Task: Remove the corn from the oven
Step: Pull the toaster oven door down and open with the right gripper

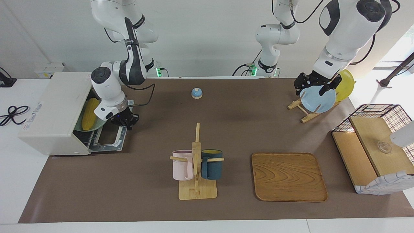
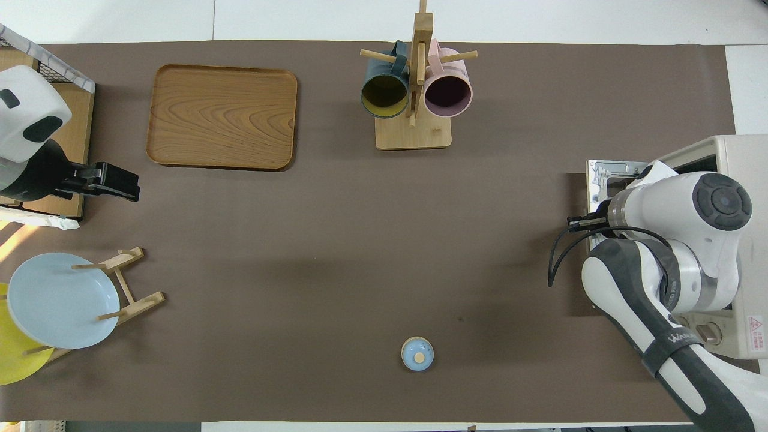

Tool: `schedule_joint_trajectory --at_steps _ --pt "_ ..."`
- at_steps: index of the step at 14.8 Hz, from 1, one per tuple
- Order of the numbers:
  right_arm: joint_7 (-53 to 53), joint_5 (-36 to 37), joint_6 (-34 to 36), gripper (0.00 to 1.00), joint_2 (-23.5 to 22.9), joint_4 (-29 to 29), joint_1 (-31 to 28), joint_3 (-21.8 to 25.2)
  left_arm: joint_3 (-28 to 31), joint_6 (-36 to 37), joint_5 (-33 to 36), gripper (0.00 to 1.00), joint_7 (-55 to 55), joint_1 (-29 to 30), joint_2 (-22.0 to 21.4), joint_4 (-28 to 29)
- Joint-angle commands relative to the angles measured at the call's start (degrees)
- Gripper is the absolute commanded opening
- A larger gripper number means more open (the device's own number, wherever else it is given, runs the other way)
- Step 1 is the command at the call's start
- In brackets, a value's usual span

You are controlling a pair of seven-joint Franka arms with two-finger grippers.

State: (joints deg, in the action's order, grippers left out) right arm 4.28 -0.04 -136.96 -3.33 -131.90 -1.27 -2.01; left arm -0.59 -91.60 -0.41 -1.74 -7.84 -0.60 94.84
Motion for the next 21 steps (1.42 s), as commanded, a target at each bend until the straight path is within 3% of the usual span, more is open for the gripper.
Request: schedule_joint_trajectory --at_steps 1,6,10,14,16,17,18,21 --pt "-0.94 1.45 -1.56 0.00 0.25 -0.73 -1.28 1.31 -0.38 -0.15 1.29 1.00 0.33 0.46 -0.19 -0.36" --pt "-1.03 -0.31 -6.47 0.00 1.04 -5.29 -1.19 1.31 -0.38 -0.15 1.29 1.00 0.33 0.46 -0.19 -0.36" --pt "-1.12 -3.11 -6.92 0.00 0.96 -5.30 -1.10 -0.44 -0.38 -0.15 1.29 1.00 0.33 0.46 -0.19 -0.36" --pt "-3.05 -5.14 -5.00 0.00 0.34 -1.62 -1.10 -4.40 -0.38 -0.15 1.29 1.00 0.33 0.46 -0.19 -0.27" --pt "-3.23 -5.14 1.48 0.00 0.86 2.76 -1.19 -5.02 -0.38 -0.15 1.29 1.00 0.33 0.46 -0.19 -0.36" --pt "-3.23 -4.97 6.74 0.03 1.21 5.48 -1.36 -4.85 -0.38 -0.15 1.29 1.00 0.33 0.46 -0.19 -0.36" --pt "-3.23 -4.53 11.40 0.15 2.00 7.77 -2.23 -4.67 -0.38 -0.15 1.29 1.00 0.33 0.46 -0.19 -0.36" --pt "-2.62 -2.25 15.49 0.30 4.38 8.15 -5.83 -4.32 -0.38 -0.15 1.29 1.00 0.33 0.46 -0.19 -0.36"
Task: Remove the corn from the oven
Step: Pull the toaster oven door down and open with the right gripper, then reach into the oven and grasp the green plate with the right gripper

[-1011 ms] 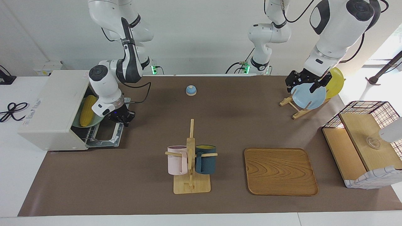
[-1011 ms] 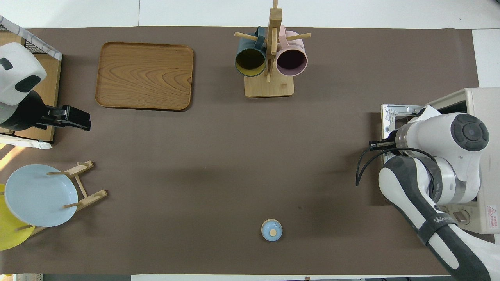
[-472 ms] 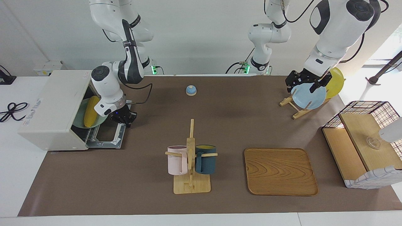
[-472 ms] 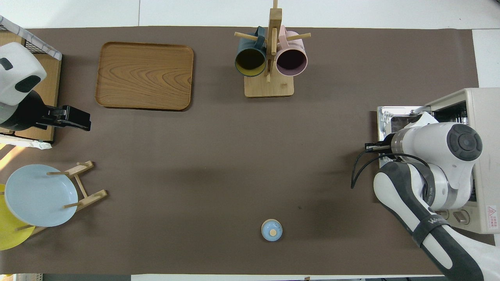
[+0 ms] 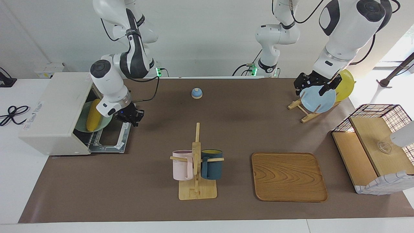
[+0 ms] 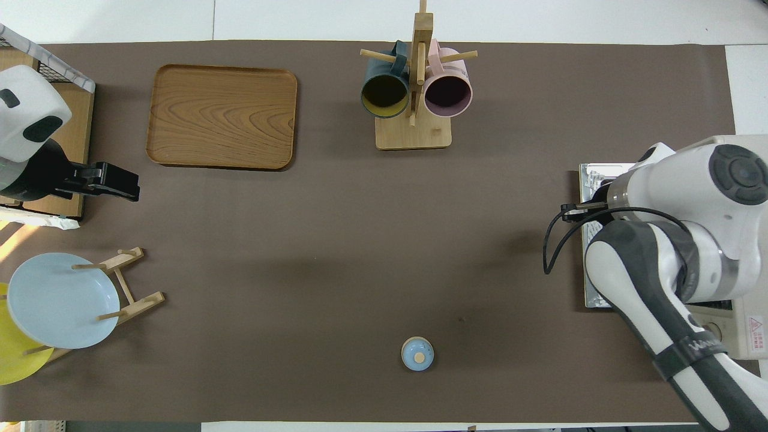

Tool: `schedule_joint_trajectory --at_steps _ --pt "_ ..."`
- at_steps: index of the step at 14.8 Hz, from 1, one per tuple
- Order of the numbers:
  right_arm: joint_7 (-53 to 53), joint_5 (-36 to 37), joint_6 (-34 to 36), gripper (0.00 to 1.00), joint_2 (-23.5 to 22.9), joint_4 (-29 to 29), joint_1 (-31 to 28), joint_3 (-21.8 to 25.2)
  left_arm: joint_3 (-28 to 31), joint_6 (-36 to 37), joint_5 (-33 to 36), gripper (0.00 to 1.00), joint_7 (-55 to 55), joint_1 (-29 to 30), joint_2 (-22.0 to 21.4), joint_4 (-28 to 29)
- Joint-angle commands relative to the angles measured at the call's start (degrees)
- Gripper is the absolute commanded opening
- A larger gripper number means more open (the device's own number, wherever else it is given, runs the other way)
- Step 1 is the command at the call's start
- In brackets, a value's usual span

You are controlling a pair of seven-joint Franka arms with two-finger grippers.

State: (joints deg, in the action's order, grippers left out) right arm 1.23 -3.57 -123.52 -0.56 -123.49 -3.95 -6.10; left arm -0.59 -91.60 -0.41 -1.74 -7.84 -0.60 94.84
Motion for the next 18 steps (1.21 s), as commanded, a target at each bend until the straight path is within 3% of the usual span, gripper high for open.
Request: schedule_joint_trajectory --at_steps 1,6,18 --pt "0.70 1.81 1.45 0.33 1.96 -1.39 -4.65 -0.32 -0.38 -0.15 1.29 1.00 0.34 0.46 -0.19 -0.36" --pt "5.53 2.87 1.27 0.37 3.72 -5.00 -8.35 -0.32 -0.38 -0.15 1.29 1.00 0.34 0.46 -0.19 -0.36" --pt "6.68 6.91 3.90 0.37 4.16 -5.18 -10.46 -0.06 -0.38 -0.15 1.29 1.00 0.34 0.46 -0.19 -0.36"
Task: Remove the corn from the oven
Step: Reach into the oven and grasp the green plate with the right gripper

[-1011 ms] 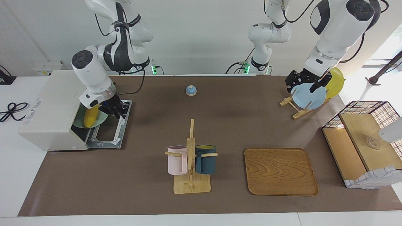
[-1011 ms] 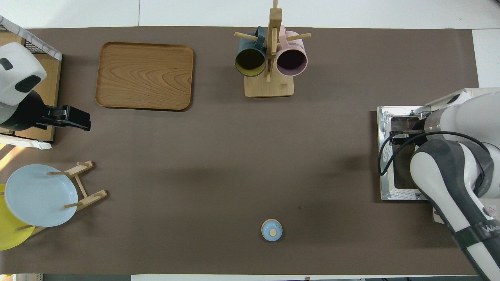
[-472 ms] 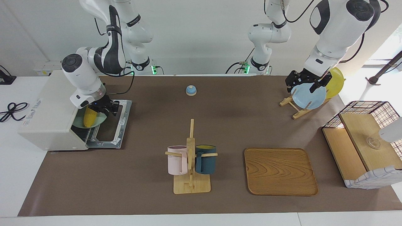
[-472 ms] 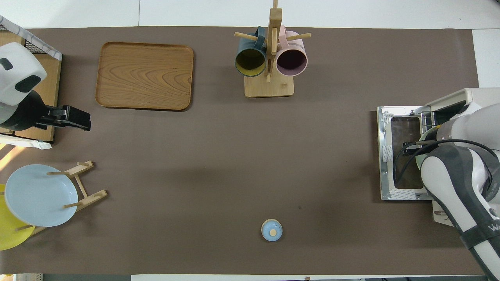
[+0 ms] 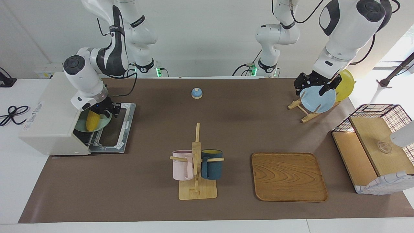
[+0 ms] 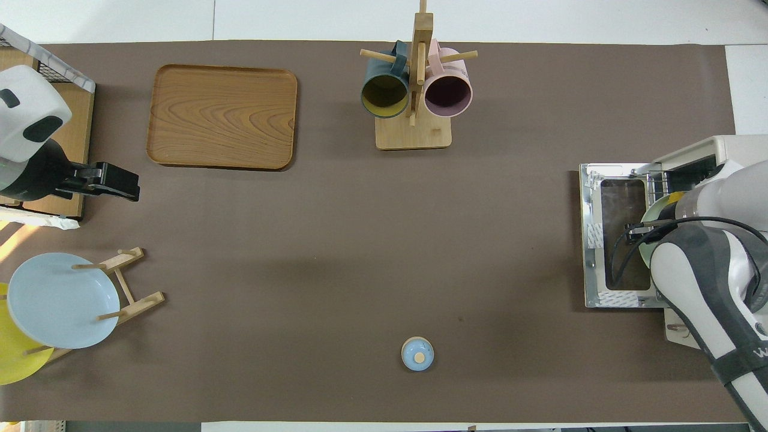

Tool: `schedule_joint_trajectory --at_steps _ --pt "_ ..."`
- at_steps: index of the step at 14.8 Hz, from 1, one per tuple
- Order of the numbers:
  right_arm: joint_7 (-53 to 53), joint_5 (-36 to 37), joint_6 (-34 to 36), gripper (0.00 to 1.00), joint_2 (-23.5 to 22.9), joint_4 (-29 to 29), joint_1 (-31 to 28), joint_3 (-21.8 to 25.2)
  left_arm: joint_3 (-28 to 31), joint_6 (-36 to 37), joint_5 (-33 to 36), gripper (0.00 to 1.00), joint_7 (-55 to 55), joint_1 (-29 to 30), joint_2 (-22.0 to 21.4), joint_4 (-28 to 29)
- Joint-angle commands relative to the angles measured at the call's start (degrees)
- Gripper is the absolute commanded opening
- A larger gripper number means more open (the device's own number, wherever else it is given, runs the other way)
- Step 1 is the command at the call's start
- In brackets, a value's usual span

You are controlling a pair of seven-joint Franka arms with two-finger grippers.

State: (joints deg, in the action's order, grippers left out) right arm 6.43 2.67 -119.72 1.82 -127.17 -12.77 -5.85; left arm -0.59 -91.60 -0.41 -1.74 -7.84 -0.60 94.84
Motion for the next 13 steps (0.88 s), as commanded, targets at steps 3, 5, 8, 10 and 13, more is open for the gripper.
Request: schedule_joint_trajectory --at_steps 3,5,8,10,13 --pt "2.88 0.67 -0.33 0.37 1.78 -2.20 -2.43 -0.31 -0.38 -0.15 1.29 1.00 0.34 0.46 -0.19 -0.36" --pt "2.80 0.67 -2.43 0.36 1.78 -3.69 -2.61 -0.31 -0.38 -0.15 1.29 1.00 0.34 0.46 -0.19 -0.36" --pt "2.88 0.58 -4.03 0.25 1.87 -4.75 -2.61 -0.39 -0.38 -0.15 1.29 1.00 0.34 0.46 -0.19 -0.36" --pt "2.97 0.67 -3.33 0.00 1.78 -4.40 -2.35 -0.39 -0.38 -0.15 1.29 1.00 0.34 0.46 -0.19 -0.36" --pt "1.14 0.32 -1.66 0.00 0.90 -1.78 0.28 -1.44 -0.38 -0.15 1.29 1.00 0.34 0.46 -0.19 -0.36"
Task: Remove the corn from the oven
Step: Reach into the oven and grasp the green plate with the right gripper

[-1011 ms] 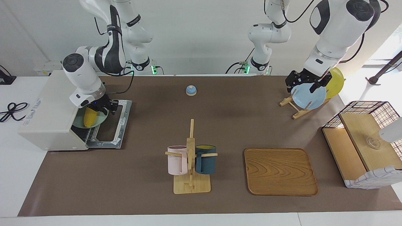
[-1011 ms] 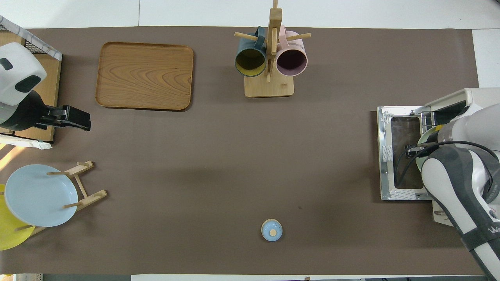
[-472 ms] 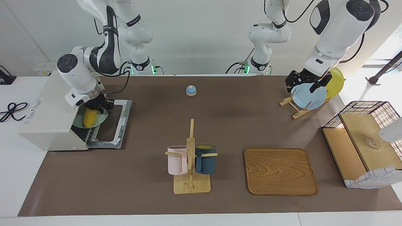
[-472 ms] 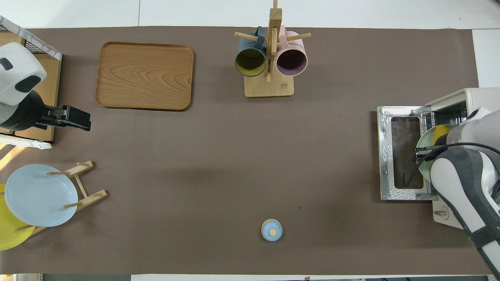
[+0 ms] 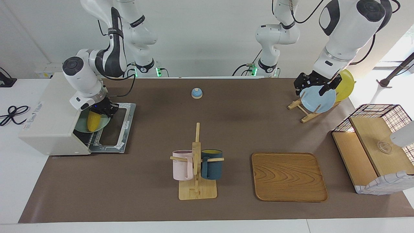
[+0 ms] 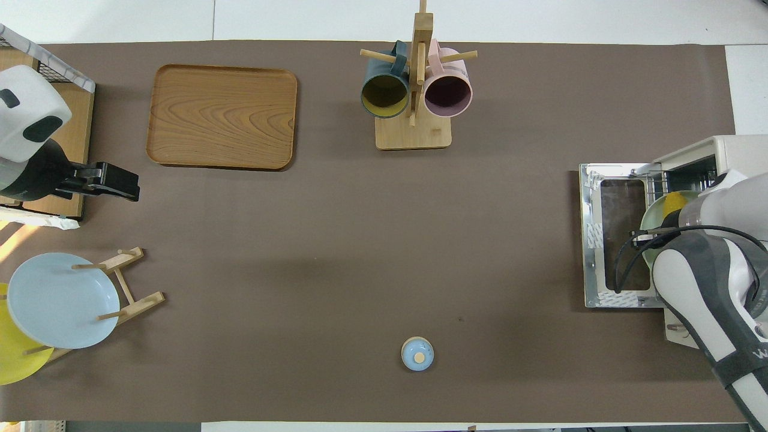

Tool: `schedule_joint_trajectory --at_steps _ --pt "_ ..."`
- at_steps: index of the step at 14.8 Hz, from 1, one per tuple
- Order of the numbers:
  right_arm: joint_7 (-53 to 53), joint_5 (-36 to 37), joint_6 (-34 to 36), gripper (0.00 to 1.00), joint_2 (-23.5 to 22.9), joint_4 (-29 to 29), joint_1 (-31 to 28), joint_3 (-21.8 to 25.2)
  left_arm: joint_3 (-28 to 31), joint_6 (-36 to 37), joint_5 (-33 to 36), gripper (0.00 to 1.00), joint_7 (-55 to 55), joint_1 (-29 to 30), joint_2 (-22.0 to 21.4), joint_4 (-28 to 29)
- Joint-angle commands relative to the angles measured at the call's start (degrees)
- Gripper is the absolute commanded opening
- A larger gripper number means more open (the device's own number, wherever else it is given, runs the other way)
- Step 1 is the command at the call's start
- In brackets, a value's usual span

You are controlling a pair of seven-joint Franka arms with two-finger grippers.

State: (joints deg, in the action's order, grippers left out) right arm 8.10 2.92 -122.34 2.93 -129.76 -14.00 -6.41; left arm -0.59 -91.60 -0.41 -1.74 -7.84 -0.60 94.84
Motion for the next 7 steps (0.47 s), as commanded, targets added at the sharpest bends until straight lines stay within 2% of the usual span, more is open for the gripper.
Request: schedule_joint_trajectory --at_steps 1,7 --pt "-3.42 0.07 1.31 0.00 -0.29 1.44 4.39 -0.88 -0.38 -0.15 1.29 1.00 0.34 0.46 -0.19 -0.36" --pt "-27.06 0.07 3.94 0.00 -1.34 5.38 23.11 -0.97 -0.38 -0.15 1.29 1.00 0.34 0.46 -0.19 -0.36"
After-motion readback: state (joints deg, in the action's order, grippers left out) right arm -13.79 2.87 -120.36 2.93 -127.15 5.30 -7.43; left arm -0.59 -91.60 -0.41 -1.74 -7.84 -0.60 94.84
